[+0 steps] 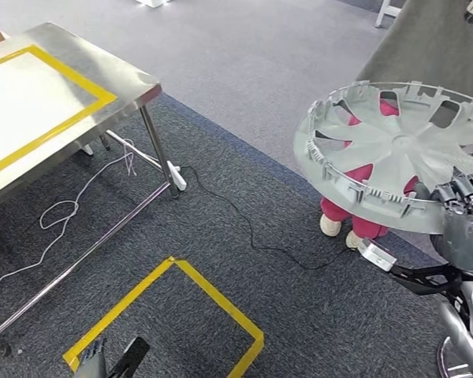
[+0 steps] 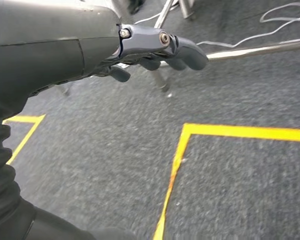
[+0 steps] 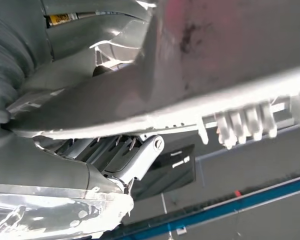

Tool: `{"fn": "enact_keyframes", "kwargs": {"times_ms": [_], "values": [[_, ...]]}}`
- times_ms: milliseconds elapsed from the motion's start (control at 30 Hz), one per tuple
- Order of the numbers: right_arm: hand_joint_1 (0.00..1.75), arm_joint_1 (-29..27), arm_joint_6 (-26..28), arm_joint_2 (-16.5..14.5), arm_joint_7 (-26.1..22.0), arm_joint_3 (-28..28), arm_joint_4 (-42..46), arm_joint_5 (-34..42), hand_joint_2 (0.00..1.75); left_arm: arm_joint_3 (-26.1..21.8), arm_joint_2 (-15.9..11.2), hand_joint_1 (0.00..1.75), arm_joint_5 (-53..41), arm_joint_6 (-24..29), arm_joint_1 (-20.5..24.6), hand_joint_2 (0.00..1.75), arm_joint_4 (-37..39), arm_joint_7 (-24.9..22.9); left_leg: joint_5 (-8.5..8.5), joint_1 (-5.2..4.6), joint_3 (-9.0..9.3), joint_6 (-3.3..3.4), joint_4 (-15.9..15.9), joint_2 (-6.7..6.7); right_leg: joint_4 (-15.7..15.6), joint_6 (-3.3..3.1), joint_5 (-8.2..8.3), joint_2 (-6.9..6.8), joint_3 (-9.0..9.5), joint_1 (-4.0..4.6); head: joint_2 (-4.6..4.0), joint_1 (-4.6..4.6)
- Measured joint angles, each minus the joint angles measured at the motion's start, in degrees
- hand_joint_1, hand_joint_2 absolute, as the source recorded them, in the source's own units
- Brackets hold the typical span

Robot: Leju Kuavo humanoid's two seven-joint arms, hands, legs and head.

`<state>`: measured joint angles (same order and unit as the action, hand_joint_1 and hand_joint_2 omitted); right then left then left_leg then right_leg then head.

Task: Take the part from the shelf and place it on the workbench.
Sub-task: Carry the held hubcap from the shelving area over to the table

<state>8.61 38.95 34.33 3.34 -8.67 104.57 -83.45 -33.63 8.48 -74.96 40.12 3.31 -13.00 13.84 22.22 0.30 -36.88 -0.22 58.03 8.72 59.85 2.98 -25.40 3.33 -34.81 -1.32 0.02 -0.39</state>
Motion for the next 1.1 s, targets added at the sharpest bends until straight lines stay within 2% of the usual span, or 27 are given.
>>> {"fn": "enact_keyframes", "kwargs": {"times_ms": [33, 100, 133, 167, 200, 233, 267, 300, 333, 367, 433, 467, 533, 567, 600, 667, 700, 733, 767, 800, 833, 900, 967, 1000, 1033, 1067, 1100], "values": [[1.75, -0.4, 0.0, 0.1, -0.1, 0.1, 0.2, 0.0, 1.75, 0.0, 0.0, 0.00, 0.1, -0.1, -0.2, 1.75, 0.0, 0.0, 0.25, -0.06, -0.21, -0.26, 0.3, -0.64, -0.1, -0.44, 0.08, -0.70, 0.09, 0.04, 0.00, -0.07], [1.75, -1.3, 0.0, 0.2, -0.2, 0.5, 0.6, 0.0, 1.75, 0.0, -0.1, 0.00, 0.2, -0.2, -0.2, 1.75, 0.1, 0.0, 2.39, -0.33, -1.80, -0.69, 3.4, -3.89, -0.4, -1.18, 0.19, -2.15, 0.22, 0.04, 0.00, -0.45], [1.75, -1.6, 0.0, 0.4, -0.2, 0.6, 0.8, 0.0, 1.75, -0.1, -0.1, 0.00, 0.3, -0.2, -0.2, 1.75, 0.1, 0.0, 4.25, -0.44, -3.42, -0.89, 6.9, -6.00, -0.5, -1.42, 0.16, -2.87, 0.23, 0.18, 0.00, -0.68], [1.75, -1.9, 0.0, 0.4, -0.3, 0.8, 0.9, 0.0, 1.75, -0.1, 0.0, 0.00, 0.3, -0.3, -0.1, 1.75, 0.1, 0.0, 6.07, -0.40, -5.35, -1.03, 10.8, -7.17, -0.5, -1.55, 0.12, -3.64, 0.22, 0.30, 0.00, -0.79], [1.75, -2.2, 0.0, 0.5, -0.3, 0.9, 1.0, 0.0, 1.75, -0.1, 0.0, 0.00, 0.3, -0.3, 0.0, 1.75, 0.2, 0.0, 7.42, -0.34, -7.10, -1.11, 14.4, -7.83, -0.4, -1.62, 0.07, -4.47, 0.21, 0.41, 0.00, -0.78], [1.75, -2.4, 0.0, 0.5, -0.3, 1.0, 1.0, 0.0, 1.75, -0.1, 0.0, 0.00, 0.3, -0.3, 0.0, 1.75, 0.2, 0.0, 7.66, -0.32, -7.93, -1.12, 16.2, -8.02, -0.4, -1.67, 0.00, -5.28, 0.24, 0.49, 0.00, -0.80], [1.75, -2.6, 0.0, 0.5, -0.3, 1.0, 1.0, 0.0, 1.75, -0.1, 0.1, 0.00, 0.3, -0.3, -0.1, 1.75, 0.2, 0.0, 6.84, -0.33, -7.64, -1.05, 15.7, -8.13, -0.4, -1.68, -0.07, -6.07, 0.30, 0.55, 0.00, -0.79], [1.75, -2.7, 0.0, 0.5, -0.3, 1.1, 1.1, 0.0, 1.75, -0.1, 0.0, 0.00, 0.4, -0.3, -0.1, 1.75, 0.2, 0.0, 5.19, -0.38, -6.18, -0.91, 13.0, -8.44, -0.4, -1.64, -0.14, -6.82, 0.41, 0.60, 0.00, -0.80], [1.75, -2.8, 0.0, 0.5, -0.3, 1.2, 1.1, 0.0, 1.75, -0.1, 0.0, 0.00, 0.4, -0.3, -0.1, 1.75, 0.2, 0.0, 3.33, -0.53, -4.05, -0.66, 9.2, -9.31, -0.4, -1.56, -0.23, -7.48, 0.56, 0.66, 0.00, -0.80], [1.75, -2.9, 0.0, 0.5, -0.3, 1.2, 1.3, 0.0, 1.75, -0.1, 0.0, 0.00, 0.4, -0.3, 0.0, 1.75, 0.2, 0.0, 2.02, -0.88, -1.86, -0.32, 5.2, -10.87, -0.4, -1.35, -0.39, -8.13, 0.69, 0.84, 0.00, -0.80], [1.75, -2.9, 0.0, 0.6, -0.3, 1.4, 1.4, 0.0, 1.75, -0.1, 0.0, 0.00, 0.4, -0.3, 0.2, 1.75, 0.2, 0.0, 1.04, -1.44, 0.50, 0.39, 0.6, -12.91, -0.4, -0.88, -0.67, -9.33, 0.98, 1.18, 0.00, -0.73], [1.75, -2.9, 0.0, 0.6, -0.3, 1.5, 1.5, 0.0, 1.75, -0.1, 0.0, 0.00, 0.4, -0.3, 0.2, 1.75, 0.2, 0.0, 1.16, -1.64, 0.70, 0.68, -0.1, -12.97, -0.5, -0.60, -0.78, -10.01, 1.16, 1.31, 0.00, -0.69], [1.75, -2.9, 0.0, 0.7, -0.3, 1.5, 1.6, 0.0, 1.75, -0.1, 0.0, 0.00, 0.4, -0.3, 0.1, 1.75, 0.2, 0.0, 0.97, -1.42, 0.80, 1.26, -0.4, -11.32, -0.7, 0.03, -1.11, -10.76, 1.60, 1.25, 0.00, -0.69], [1.75, -2.9, 0.0, 0.7, -0.3, 1.5, 1.7, 0.1, 1.75, -0.1, -0.1, 0.00, 0.4, -0.3, 0.0, 1.75, 0.3, 0.0, 0.84, -1.22, 0.98, 1.61, -0.6, -10.54, 0.1, 0.34, -1.76, -9.78, 1.43, 1.13, -0.01, -0.61], [1.75, -2.9, 0.0, 0.8, -0.3, 1.5, 1.7, 0.1, 1.75, -0.2, -0.1, 0.00, 0.4, -0.3, 0.1, 1.75, 0.3, 0.0, 0.70, -0.98, 1.19, 1.93, -0.8, -9.77, 2.2, 0.60, -2.97, -8.13, 0.59, 1.00, -0.01, -0.46], [1.75, -3.0, 0.0, 0.9, -0.4, 1.6, 1.8, 0.1, 1.75, -0.2, -0.1, 0.00, 0.5, -0.4, 0.2, 1.75, 0.3, 0.0, 0.60, -0.73, 1.31, 2.30, -0.8, -8.24, 9.3, 0.88, -6.29, -4.50, -2.94, 0.78, -0.01, -0.11], [1.75, -3.0, 0.0, 0.9, -0.4, 1.5, 1.8, 0.0, 1.75, -0.2, -0.1, 0.00, 0.4, -0.5, 0.3, 1.75, 0.3, 0.0, 0.60, -0.72, 1.32, 2.36, -0.8, -7.40, 12.9, 0.98, -7.54, -3.75, -4.91, 0.76, 0.00, -0.01], [1.75, -3.1, 0.0, 0.9, -0.5, 1.5, 1.8, 0.0, 1.75, -0.2, 0.0, 0.00, 0.5, -0.5, 0.3, 1.75, 0.3, 0.0, 0.61, -0.71, 1.34, 2.37, -0.8, -6.50, 14.9, 1.05, -7.81, -3.48, -6.21, 0.75, 0.00, 0.02], [1.75, -3.3, 0.0, 0.9, -0.6, 1.5, 1.8, 0.0, 1.75, -0.2, 0.0, 0.00, 0.5, -0.6, 0.2, 1.75, 0.4, 0.0, 0.61, -0.67, 1.40, 2.36, -0.8, -5.57, 14.8, 1.07, -6.96, -3.38, -6.48, 0.72, 0.00, 0.03], [1.75, -3.4, 0.0, 0.9, -0.6, 1.5, 1.8, 0.1, 1.75, -0.2, 0.0, 0.00, 0.5, -0.6, 0.2, 1.75, 0.4, 0.0, 0.62, -0.61, 1.49, 2.31, -0.8, -4.63, 12.4, 1.08, -5.11, -3.18, -5.63, 0.62, 0.00, 0.02], [1.75, -3.5, 0.0, 0.9, -0.6, 1.5, 1.8, 0.1, 1.75, -0.3, 0.0, 0.00, 0.5, -0.6, 0.2, 1.75, 0.4, 0.0, 0.65, -0.52, 1.57, 2.17, -0.7, -3.70, 8.3, 1.13, -2.76, -2.48, -3.89, 0.42, 0.00, 0.03], [1.75, -3.6, 0.0, 0.9, -0.7, 1.5, 1.8, 0.1, 1.75, -0.3, -0.1, 0.00, 0.5, -0.6, 0.2, 1.75, 0.4, 0.0, 0.64, -0.48, 1.37, 1.59, -0.5, -2.08, 1.3, 1.22, -0.16, 0.39, -0.48, -0.15, 0.00, -0.03], [1.75, -3.7, 0.0, 0.9, -0.8, 1.5, 1.8, 0.1, 1.75, -0.4, -0.1, 0.00, 0.5, -0.6, 0.2, 1.75, 0.4, 0.0, 0.35, -0.31, 0.80, 0.83, -0.4, -0.69, -0.7, 0.91, -0.16, 1.74, 0.65, -0.25, 0.00, -0.09], [1.75, -3.7, 0.0, 0.9, -0.8, 1.5, 1.8, 0.1, 1.75, -0.4, -0.1, 0.00, 0.5, -0.6, 0.1, 1.75, 0.4, 0.0, 0.16, -0.15, 0.57, 0.50, -0.5, -0.03, -0.8, 0.55, -0.09, 1.09, 0.68, -0.12, 0.00, -0.13], [1.75, -3.7, 0.0, 0.9, -0.8, 1.5, 1.8, 0.1, 1.75, -0.4, -0.2, 0.00, 0.5, -0.6, 0.0, 1.75, 0.4, 0.0, 0.16, -0.05, 0.40, 0.18, -0.5, -0.01, -0.8, 0.14, -0.04, 0.33, 0.74, -0.06, 0.00, -0.10], [1.75, -3.7, 0.0, 0.9, -0.8, 1.5, 1.8, 0.1, 1.75, -0.4, -0.2, 0.00, 0.5, -0.6, -0.1, 1.75, 0.4, 0.0, 0.60, -0.16, 0.05, -0.14, 0.1, -1.15, -0.9, -0.32, -0.02, -0.42, 0.84, -0.04, 0.00, -0.28], [1.75, -3.7, 0.0, 0.9, -0.8, 1.5, 1.9, 0.1, 1.75, -0.4, -0.2, 0.00, 0.4, -0.6, 0.0, 1.75, 0.4, 0.0, 1.66, -0.29, -0.79, -0.44, 1.7, -2.97, -1.0, -0.70, 0.01, -1.22, 0.93, -0.06, 0.00, -0.45]]}}
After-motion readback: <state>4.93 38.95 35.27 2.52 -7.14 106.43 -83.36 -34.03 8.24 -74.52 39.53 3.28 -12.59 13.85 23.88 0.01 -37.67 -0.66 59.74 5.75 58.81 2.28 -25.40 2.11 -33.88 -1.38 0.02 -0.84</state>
